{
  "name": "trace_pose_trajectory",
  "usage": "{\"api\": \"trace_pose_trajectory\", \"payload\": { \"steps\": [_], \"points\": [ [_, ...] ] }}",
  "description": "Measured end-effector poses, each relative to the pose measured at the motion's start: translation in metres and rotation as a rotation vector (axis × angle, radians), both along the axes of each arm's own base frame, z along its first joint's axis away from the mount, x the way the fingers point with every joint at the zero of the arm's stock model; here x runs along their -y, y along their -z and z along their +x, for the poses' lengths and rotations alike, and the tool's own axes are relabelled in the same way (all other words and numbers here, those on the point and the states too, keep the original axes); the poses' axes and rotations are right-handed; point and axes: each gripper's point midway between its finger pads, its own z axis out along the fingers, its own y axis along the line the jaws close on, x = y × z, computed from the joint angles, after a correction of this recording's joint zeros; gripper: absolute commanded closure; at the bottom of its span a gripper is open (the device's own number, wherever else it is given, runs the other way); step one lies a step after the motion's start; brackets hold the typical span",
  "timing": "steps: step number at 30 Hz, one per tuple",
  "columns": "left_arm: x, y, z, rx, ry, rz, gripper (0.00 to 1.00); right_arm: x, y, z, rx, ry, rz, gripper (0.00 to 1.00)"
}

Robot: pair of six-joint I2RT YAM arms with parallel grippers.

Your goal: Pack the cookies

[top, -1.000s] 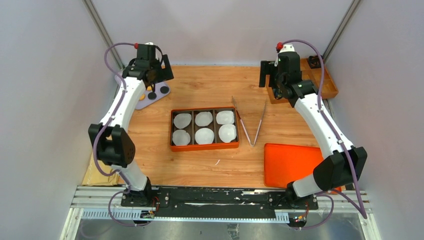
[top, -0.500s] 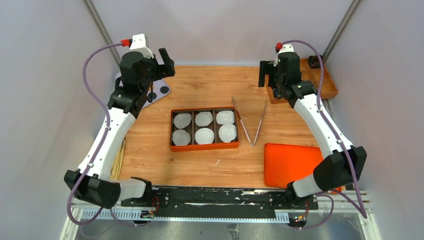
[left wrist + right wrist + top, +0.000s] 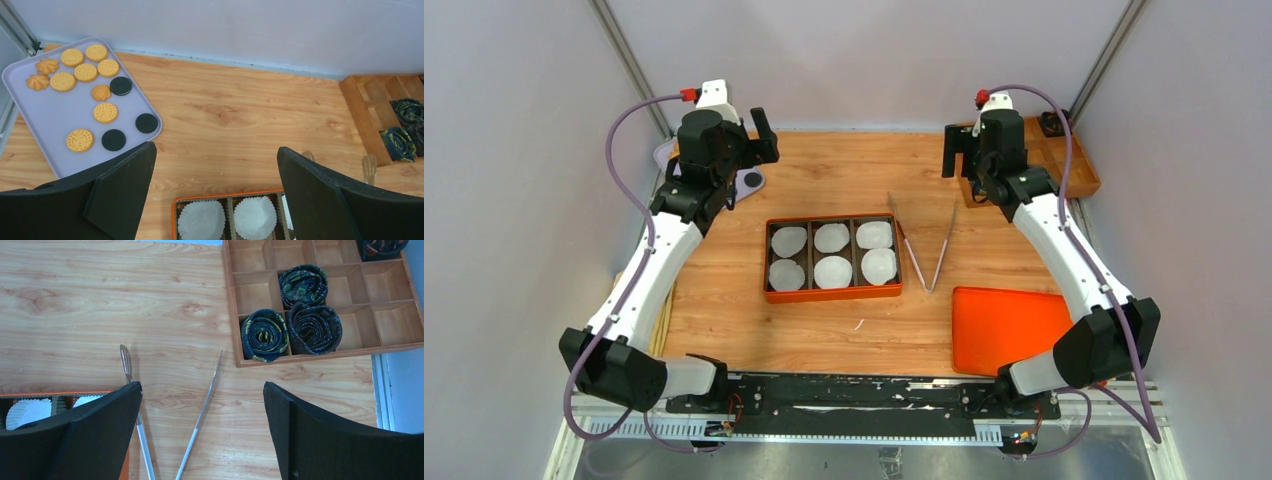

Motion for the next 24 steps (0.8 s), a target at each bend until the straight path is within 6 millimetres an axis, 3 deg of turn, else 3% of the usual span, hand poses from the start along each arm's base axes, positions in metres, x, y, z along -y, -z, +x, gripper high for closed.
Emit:
{"api": "trace_pose_trajectory", "payload": {
  "steps": [10, 19, 21, 24],
  "points": [
    [-0.002, -0.009, -0.008, 0.020, -0.001, -0.006, 0.00, 0.003, -0.019, -0.009, 0.052, 0.001, 0.011, 0.02],
    [-0.018, -0.024, -0.023, 0.056, -0.064, -0.001, 0.00, -0.003, -0.022, -0.013, 0.059, -0.024, 0.023, 0.01],
    [-0.027, -0.018, -0.021, 0.024, -0.115, 0.023, 0.00, -0.010, -0.021, -0.014, 0.055, -0.046, 0.028, 0.01],
    [-0.036, -0.009, -0.003, -0.051, -0.183, 0.067, 0.00, -0.023, -0.019, -0.013, 0.049, -0.083, 0.034, 0.01]
  ]
}}
